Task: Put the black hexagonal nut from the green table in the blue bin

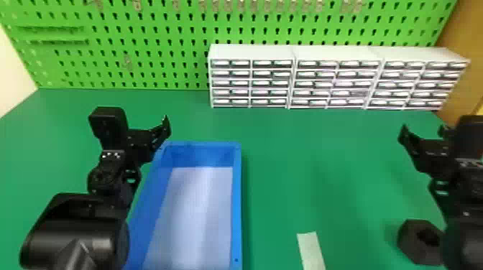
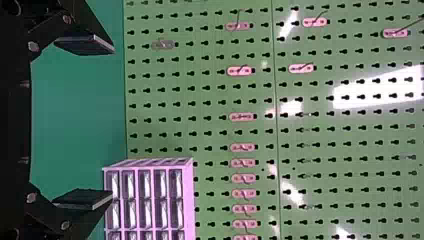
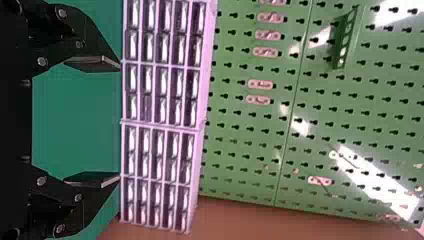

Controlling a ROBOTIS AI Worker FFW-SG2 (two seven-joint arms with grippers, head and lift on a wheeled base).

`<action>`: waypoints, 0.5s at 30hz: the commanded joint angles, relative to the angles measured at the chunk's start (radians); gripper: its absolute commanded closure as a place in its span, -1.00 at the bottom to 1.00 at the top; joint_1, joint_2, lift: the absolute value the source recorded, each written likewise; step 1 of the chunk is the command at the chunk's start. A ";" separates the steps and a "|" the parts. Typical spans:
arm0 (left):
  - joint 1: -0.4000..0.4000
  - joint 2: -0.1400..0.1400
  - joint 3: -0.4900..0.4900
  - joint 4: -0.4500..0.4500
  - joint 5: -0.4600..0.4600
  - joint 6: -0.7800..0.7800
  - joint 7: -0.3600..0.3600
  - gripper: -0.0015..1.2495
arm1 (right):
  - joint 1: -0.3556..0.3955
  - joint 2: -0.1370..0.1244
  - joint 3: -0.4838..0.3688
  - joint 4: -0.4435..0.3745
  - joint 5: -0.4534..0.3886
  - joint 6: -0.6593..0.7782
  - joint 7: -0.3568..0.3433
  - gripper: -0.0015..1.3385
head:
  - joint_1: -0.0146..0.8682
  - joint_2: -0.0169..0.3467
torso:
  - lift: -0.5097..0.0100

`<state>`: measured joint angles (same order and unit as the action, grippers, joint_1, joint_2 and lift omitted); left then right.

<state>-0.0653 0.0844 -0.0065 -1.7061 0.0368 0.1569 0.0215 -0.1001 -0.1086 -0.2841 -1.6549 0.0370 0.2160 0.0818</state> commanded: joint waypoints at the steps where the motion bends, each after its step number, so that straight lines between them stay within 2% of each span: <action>1: 0.001 0.000 0.002 -0.001 0.002 0.000 0.000 -0.60 | 0.022 0.003 -0.075 -0.054 0.015 0.088 0.053 -0.28 | 0.59 -0.63 | 0.59; 7: 0.005 0.000 0.008 -0.003 0.002 0.000 -0.005 -0.60 | 0.065 -0.010 -0.121 -0.132 0.003 0.187 0.088 -0.28 | 0.59 -0.63 | 0.59; 10: 0.009 0.000 0.011 -0.004 0.002 0.000 -0.005 -0.60 | 0.086 -0.030 -0.127 -0.164 -0.023 0.246 0.088 -0.28 | 0.59 -0.63 | 0.59; 15: 0.010 0.000 0.013 -0.004 0.002 0.000 -0.005 -0.60 | 0.119 -0.079 -0.141 -0.229 -0.074 0.390 0.098 -0.28 | 0.59 -0.63 | 0.59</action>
<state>-0.0561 0.0844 0.0044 -1.7101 0.0383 0.1565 0.0168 -0.0047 -0.1516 -0.4139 -1.8347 -0.0048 0.4992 0.1717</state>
